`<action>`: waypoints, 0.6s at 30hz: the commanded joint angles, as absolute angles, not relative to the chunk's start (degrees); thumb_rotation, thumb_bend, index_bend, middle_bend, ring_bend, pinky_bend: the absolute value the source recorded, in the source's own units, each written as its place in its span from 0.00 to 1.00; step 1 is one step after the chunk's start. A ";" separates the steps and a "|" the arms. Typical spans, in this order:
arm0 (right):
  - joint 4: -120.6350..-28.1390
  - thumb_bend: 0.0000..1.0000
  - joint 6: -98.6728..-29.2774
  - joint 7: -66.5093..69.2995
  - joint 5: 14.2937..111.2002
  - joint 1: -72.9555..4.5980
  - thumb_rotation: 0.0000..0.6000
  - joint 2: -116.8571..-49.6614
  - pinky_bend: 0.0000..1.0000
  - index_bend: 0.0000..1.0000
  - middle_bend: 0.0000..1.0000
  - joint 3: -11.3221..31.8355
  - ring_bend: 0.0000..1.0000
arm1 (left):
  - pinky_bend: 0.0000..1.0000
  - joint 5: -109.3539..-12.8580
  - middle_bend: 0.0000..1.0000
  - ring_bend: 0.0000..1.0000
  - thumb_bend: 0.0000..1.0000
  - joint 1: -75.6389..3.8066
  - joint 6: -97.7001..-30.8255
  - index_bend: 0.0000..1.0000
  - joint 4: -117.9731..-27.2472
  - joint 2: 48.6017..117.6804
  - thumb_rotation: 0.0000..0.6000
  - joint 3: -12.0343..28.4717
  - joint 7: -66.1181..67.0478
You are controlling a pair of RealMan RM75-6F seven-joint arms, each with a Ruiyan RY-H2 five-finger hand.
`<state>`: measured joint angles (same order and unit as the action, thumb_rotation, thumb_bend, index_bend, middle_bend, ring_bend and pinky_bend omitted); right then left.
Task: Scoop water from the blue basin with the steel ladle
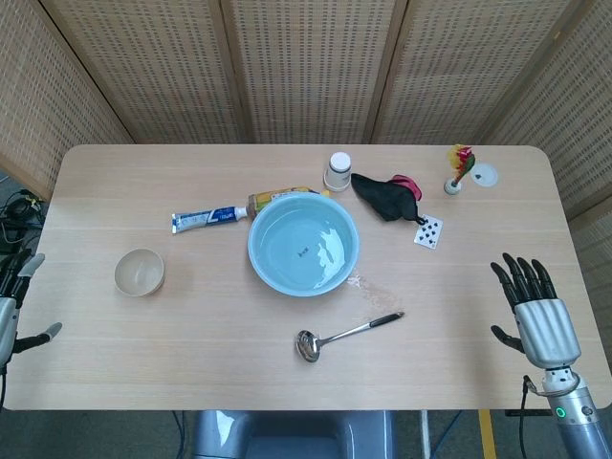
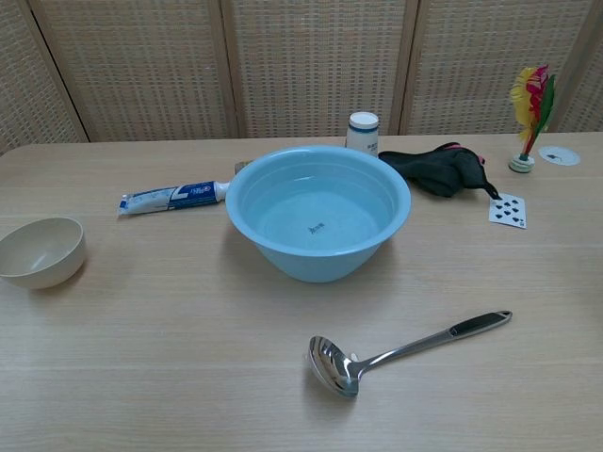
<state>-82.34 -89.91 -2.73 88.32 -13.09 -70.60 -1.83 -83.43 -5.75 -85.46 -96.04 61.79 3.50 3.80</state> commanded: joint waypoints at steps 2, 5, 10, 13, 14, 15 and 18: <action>-82.26 0.00 -89.61 -2.70 88.63 -12.84 1.00 -70.60 0.00 0.07 0.00 -1.62 0.00 | 0.00 -83.52 0.00 0.00 0.00 -5.71 -85.46 0.00 -96.01 61.92 1.00 3.43 4.01; -82.32 0.00 -88.97 -2.43 89.06 -12.75 1.00 -70.58 0.02 0.08 0.22 -1.72 0.24 | 0.00 -83.49 0.00 0.00 0.00 -5.68 -85.50 0.00 -96.04 61.96 1.00 3.46 4.13; -80.93 0.00 -83.34 -1.90 91.90 -16.35 1.00 -69.91 0.86 0.19 0.79 -2.05 0.84 | 0.00 -83.05 0.00 0.00 0.00 -5.94 -84.98 0.00 -95.82 62.35 1.00 3.63 4.82; -80.47 0.00 -76.82 -3.03 94.32 -20.72 1.00 -69.19 1.00 0.27 0.89 -2.45 0.93 | 0.00 -82.22 0.00 0.00 0.00 -6.34 -84.05 0.00 -95.53 62.75 1.00 3.83 5.41; -80.86 0.01 -74.38 -3.08 94.86 -22.18 1.00 -68.91 1.00 0.30 0.91 -2.66 0.96 | 0.00 -81.85 0.00 0.00 0.00 -6.47 -83.79 0.00 -95.44 62.88 1.00 3.98 5.56; -81.58 0.03 -70.73 -3.10 95.70 -24.47 1.00 -68.68 1.00 0.33 0.93 -2.89 0.97 | 0.00 -81.26 0.00 0.00 0.00 -6.64 -83.43 0.00 -95.26 63.09 1.00 4.21 5.82; -82.11 0.08 -64.33 -4.60 96.82 -28.37 1.00 -69.11 1.00 0.36 0.94 -3.10 0.98 | 0.00 -79.99 0.00 0.00 0.00 -6.92 -82.64 0.00 -94.85 63.41 1.00 4.59 6.11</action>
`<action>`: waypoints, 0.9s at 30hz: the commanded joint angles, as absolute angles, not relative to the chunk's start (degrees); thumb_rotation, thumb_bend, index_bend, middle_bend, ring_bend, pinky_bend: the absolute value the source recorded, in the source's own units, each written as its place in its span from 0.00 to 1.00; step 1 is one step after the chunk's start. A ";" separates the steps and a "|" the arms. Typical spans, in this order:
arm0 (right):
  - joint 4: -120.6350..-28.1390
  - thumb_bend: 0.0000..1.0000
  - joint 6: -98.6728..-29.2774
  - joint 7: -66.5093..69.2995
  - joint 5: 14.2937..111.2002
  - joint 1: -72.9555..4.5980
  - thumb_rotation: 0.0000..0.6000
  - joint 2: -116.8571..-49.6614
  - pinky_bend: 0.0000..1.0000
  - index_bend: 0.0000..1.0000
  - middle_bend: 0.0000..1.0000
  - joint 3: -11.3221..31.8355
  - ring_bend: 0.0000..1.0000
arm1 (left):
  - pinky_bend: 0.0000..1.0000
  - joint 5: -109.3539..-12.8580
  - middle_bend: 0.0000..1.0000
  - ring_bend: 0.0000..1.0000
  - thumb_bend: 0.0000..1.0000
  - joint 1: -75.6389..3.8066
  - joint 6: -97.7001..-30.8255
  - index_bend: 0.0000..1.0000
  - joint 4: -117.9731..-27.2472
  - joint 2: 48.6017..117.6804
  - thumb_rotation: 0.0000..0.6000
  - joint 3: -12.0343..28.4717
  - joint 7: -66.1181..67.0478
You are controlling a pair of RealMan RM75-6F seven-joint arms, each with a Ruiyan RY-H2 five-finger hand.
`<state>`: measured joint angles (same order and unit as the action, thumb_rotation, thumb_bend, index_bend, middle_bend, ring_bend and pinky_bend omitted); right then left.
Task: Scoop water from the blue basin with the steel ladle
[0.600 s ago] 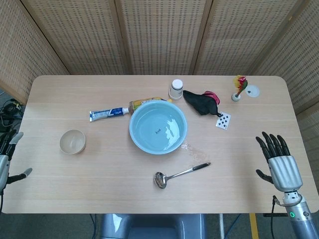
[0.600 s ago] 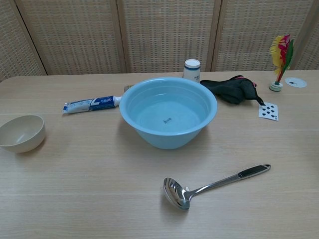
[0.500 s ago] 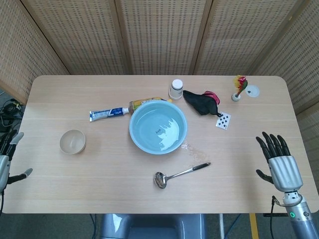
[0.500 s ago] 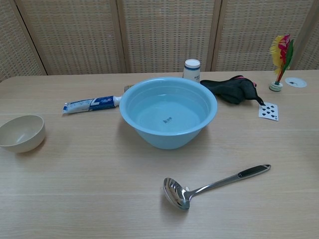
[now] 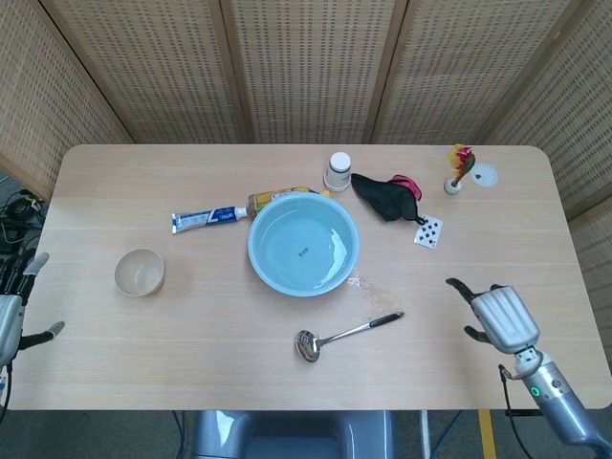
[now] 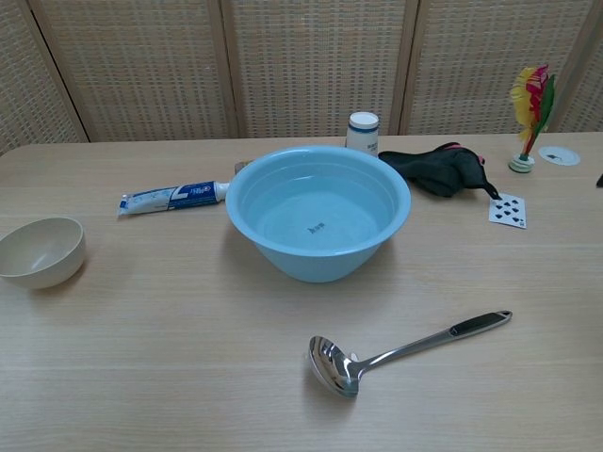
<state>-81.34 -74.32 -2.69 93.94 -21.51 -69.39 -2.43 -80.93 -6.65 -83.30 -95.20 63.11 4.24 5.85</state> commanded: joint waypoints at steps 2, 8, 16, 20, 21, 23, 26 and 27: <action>-82.08 0.08 -58.96 -7.22 96.65 -31.34 1.00 -70.28 1.00 0.37 0.94 -2.78 0.98 | 0.00 -78.96 0.00 0.00 0.00 -7.16 -82.11 0.00 -94.42 63.65 1.00 5.00 6.34; -81.78 0.18 -48.62 -9.54 93.60 -36.22 1.00 -74.48 1.00 0.41 0.94 -1.87 0.98 | 0.00 -76.96 0.00 0.00 0.00 -7.62 -80.94 0.00 -93.43 63.96 1.00 5.73 6.34; -78.31 0.32 -41.96 -8.47 90.26 -39.69 1.00 -80.55 1.00 0.44 0.94 -0.94 0.98 | 0.00 -76.05 0.00 0.00 0.00 -8.07 -79.93 0.00 -92.67 64.16 1.00 5.98 6.22; -76.26 0.33 -41.23 -8.52 89.79 -40.43 1.00 -82.76 1.00 0.44 0.94 -0.81 0.98 | 0.00 -75.99 0.00 0.00 0.00 -8.12 -79.79 0.00 -92.58 64.21 1.00 5.95 6.20; -75.72 0.33 -41.22 -8.55 89.69 -40.59 1.00 -83.38 1.00 0.44 0.94 -0.75 0.98 | 0.00 -75.97 0.00 0.00 0.00 -8.15 -79.75 0.00 -92.54 64.22 1.00 5.95 6.23; -74.81 0.33 -41.33 -8.60 89.52 -40.80 1.00 -84.33 1.00 0.46 0.94 -0.63 0.98 | 0.00 -75.93 0.00 0.00 0.00 -8.20 -79.65 0.00 -92.47 64.28 1.00 5.91 6.31; -73.16 0.33 -41.44 -9.03 89.39 -41.09 1.00 -85.57 1.00 0.48 0.94 -0.59 0.98 | 0.00 -75.85 0.00 0.00 0.00 -8.25 -79.49 0.00 -92.36 64.38 1.00 5.84 6.40; -72.80 0.34 -41.33 -8.95 89.18 -41.14 1.00 -85.87 1.00 0.49 0.94 -0.57 0.98 | 0.00 -75.86 0.00 0.00 0.00 -8.26 -79.49 0.00 -92.36 64.41 1.00 5.83 6.42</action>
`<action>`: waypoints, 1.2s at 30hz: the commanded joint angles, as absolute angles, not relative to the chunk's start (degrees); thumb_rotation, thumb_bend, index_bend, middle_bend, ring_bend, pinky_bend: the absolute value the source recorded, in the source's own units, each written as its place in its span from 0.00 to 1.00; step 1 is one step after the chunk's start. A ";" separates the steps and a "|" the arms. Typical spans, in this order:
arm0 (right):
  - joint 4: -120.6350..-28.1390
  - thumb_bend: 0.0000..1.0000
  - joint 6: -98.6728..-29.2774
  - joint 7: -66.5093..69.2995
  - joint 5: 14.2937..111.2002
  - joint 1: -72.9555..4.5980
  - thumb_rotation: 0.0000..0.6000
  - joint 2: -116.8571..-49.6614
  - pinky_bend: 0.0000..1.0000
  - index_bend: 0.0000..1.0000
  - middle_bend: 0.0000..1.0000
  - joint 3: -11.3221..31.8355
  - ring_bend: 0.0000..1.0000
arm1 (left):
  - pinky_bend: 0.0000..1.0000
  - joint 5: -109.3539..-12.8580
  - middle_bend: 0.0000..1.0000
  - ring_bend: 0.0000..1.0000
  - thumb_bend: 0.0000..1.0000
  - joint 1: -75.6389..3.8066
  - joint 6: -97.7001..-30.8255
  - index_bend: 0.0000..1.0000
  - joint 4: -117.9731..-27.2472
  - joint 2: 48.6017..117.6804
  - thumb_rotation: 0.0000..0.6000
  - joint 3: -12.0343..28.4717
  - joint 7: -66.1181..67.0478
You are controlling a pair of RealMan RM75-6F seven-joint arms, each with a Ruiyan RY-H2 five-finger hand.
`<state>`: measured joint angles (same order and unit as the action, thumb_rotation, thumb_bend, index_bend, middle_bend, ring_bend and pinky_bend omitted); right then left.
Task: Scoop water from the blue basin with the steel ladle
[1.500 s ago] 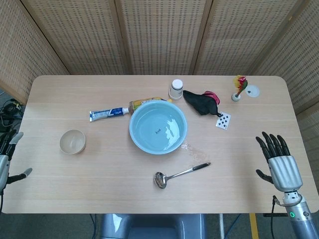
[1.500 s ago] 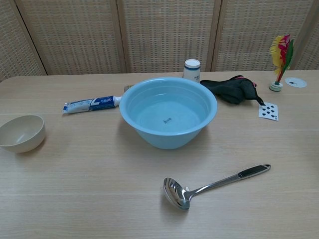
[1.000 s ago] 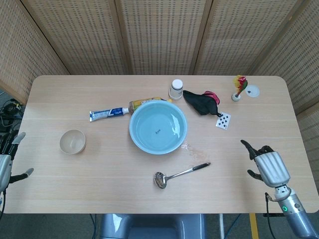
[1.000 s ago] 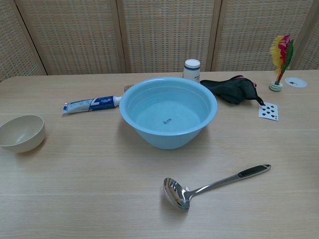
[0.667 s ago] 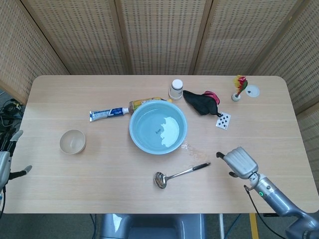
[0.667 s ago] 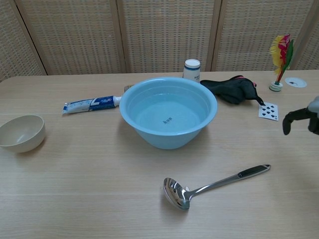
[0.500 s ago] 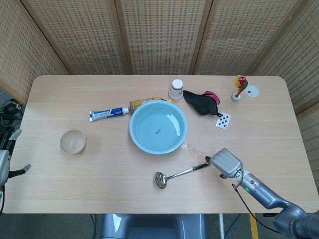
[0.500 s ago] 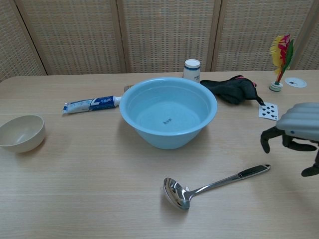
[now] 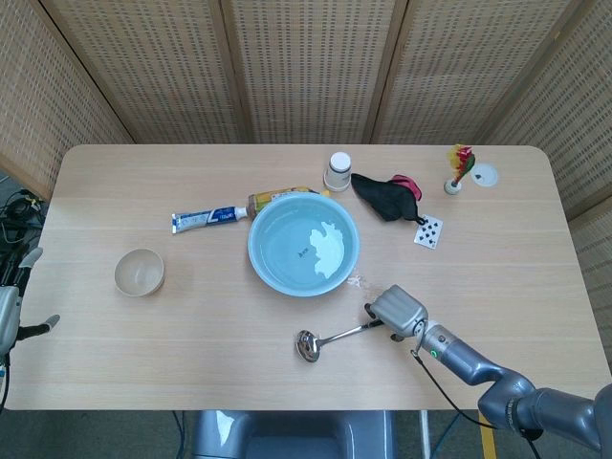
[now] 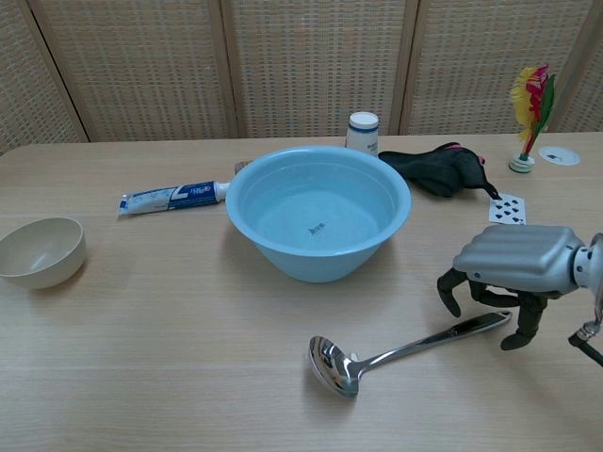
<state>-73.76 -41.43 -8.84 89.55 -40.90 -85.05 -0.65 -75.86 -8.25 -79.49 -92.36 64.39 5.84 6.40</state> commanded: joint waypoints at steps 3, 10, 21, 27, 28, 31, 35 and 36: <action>-71.93 0.38 -41.09 -8.38 88.47 -41.26 1.00 -86.70 1.00 0.50 0.94 -0.54 0.98 | 0.00 -75.93 0.00 0.00 0.00 -8.28 -79.54 0.00 -92.41 64.49 1.00 5.79 6.55; -70.67 0.43 -40.88 -7.86 87.66 -41.61 1.00 -88.52 1.00 0.52 0.94 -0.51 0.98 | 0.00 -75.93 0.00 0.00 0.00 -8.34 -79.51 0.00 -92.51 64.55 1.00 5.74 6.77; -68.85 0.46 -40.45 -8.60 86.56 -42.09 1.00 -90.74 1.00 0.53 0.94 -0.84 0.98 | 0.00 -75.49 0.00 0.00 0.00 -8.39 -79.23 0.00 -92.31 64.43 1.00 5.84 6.35; -68.53 0.48 -40.39 -8.80 85.93 -42.27 1.00 -91.19 1.00 0.53 0.94 -0.80 0.98 | 0.00 -75.50 0.00 0.00 0.00 -8.39 -79.18 0.00 -92.24 64.47 1.00 5.73 6.39; -68.54 0.48 -40.36 -8.83 85.90 -42.29 1.00 -91.19 1.00 0.53 0.94 -0.87 0.98 | 0.00 -75.49 0.00 0.00 0.00 -8.40 -79.14 0.00 -92.23 64.49 1.00 5.71 6.40; -68.53 0.50 -40.31 -8.86 85.79 -42.32 1.00 -91.19 1.00 0.53 0.94 -1.08 0.98 | 0.00 -75.43 0.00 0.00 0.00 -8.43 -79.08 0.00 -92.19 64.54 1.00 5.70 6.47; -68.23 0.50 -40.16 -8.69 85.55 -42.40 1.00 -91.39 1.00 0.55 0.94 -1.25 0.98 | 0.00 -75.44 0.00 0.00 0.00 -8.41 -79.13 0.00 -92.17 64.58 1.00 5.68 6.47; -68.13 0.50 -40.13 -8.64 85.51 -42.41 1.00 -91.47 1.00 0.55 0.94 -1.33 0.98 | 0.00 -75.41 0.00 0.00 0.00 -8.42 -79.09 0.00 -92.15 64.59 1.00 5.67 6.46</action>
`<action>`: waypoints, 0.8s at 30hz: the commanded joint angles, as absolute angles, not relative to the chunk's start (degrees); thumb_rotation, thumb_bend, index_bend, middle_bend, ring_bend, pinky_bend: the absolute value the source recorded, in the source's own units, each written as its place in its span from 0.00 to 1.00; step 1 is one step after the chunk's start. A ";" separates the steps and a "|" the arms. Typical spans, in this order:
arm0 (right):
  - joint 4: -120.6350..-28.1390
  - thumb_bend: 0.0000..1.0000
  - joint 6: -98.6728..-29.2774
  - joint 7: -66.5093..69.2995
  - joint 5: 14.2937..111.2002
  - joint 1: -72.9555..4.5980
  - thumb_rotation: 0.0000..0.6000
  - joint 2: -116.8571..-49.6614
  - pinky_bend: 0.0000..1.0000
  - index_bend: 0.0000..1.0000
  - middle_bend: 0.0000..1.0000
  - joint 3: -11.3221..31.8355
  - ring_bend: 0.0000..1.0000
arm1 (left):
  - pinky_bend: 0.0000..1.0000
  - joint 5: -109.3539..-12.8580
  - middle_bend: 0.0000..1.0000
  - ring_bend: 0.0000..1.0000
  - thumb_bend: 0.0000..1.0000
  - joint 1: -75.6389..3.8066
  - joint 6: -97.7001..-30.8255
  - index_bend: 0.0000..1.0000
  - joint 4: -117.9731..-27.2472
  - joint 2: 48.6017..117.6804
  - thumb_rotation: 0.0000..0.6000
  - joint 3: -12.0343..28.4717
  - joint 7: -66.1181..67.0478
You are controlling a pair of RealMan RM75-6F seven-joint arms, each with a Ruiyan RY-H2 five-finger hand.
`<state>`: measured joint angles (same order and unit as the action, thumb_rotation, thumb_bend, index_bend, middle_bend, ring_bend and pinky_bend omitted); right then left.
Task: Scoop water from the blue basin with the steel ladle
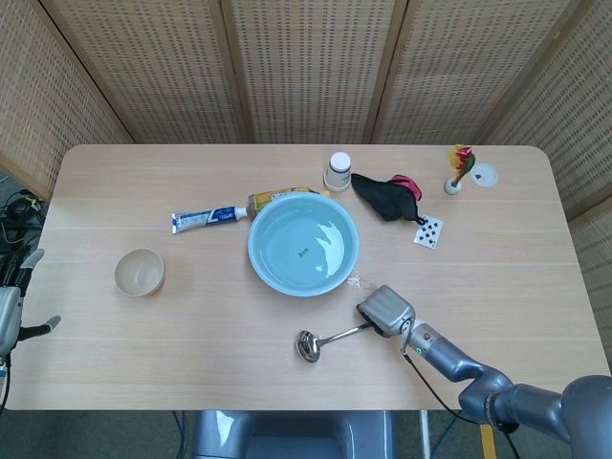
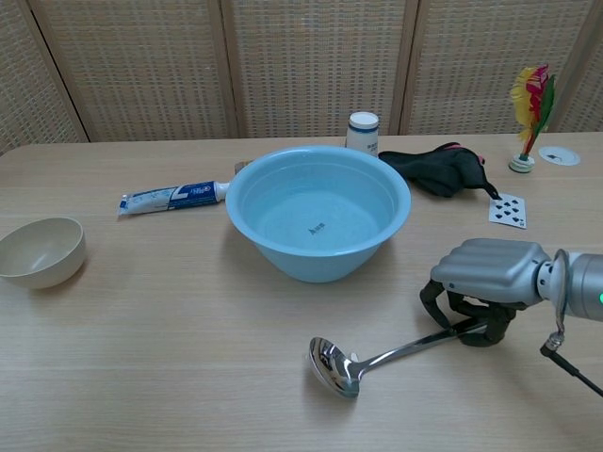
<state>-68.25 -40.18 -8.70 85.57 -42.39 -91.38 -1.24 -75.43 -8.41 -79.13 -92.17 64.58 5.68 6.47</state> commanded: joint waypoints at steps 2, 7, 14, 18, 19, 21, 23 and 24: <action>-68.01 0.51 -40.18 -8.50 85.49 -42.39 1.00 -91.57 1.00 0.57 0.94 -1.44 0.98 | 0.00 -75.38 0.00 0.00 0.00 -8.44 -79.03 0.00 -92.12 64.59 1.00 5.66 6.46; -67.42 0.59 -40.14 -7.52 85.24 -42.25 1.00 -91.86 1.00 0.65 0.94 -1.75 0.98 | 0.00 -75.34 0.00 0.00 0.00 -8.46 -78.99 0.00 -92.07 64.61 1.00 5.65 6.41; -68.21 0.63 -40.88 -4.54 84.53 -41.71 1.00 -90.89 1.00 0.74 0.94 -1.48 0.98 | 0.00 -75.39 0.00 0.00 0.00 -8.53 -78.87 0.00 -92.07 64.66 1.00 5.59 6.39; -69.55 0.65 -41.17 -3.38 83.77 -41.41 1.00 -89.20 1.00 0.76 0.95 -1.15 0.98 | 0.00 -75.54 0.00 0.00 0.00 -8.55 -78.84 0.00 -92.16 64.69 1.00 5.48 6.53; -70.08 0.65 -41.35 -3.17 83.48 -41.27 1.00 -88.51 1.00 0.77 0.95 -1.03 0.98 | 0.00 -75.63 0.00 0.00 0.00 -8.55 -78.85 0.00 -92.19 64.69 1.00 5.42 6.55; -71.11 0.66 -41.58 -2.92 82.94 -41.01 1.00 -87.28 1.00 0.77 0.95 -0.86 0.98 | 0.00 -75.79 0.00 0.00 0.00 -8.52 -78.94 0.00 -92.29 64.70 1.00 5.34 6.58; -72.31 0.67 -41.68 -2.65 82.31 -40.75 1.00 -86.08 1.00 0.77 0.95 -0.69 0.98 | 0.00 -75.95 0.00 0.00 0.00 -8.48 -79.04 0.00 -92.41 64.67 1.00 5.27 6.55; -73.37 0.67 -41.77 -2.46 81.86 -40.57 1.00 -85.12 1.00 0.78 0.95 -0.56 0.98 | 0.00 -76.08 0.00 0.00 0.00 -8.46 -79.11 0.00 -92.51 64.63 1.00 5.23 6.53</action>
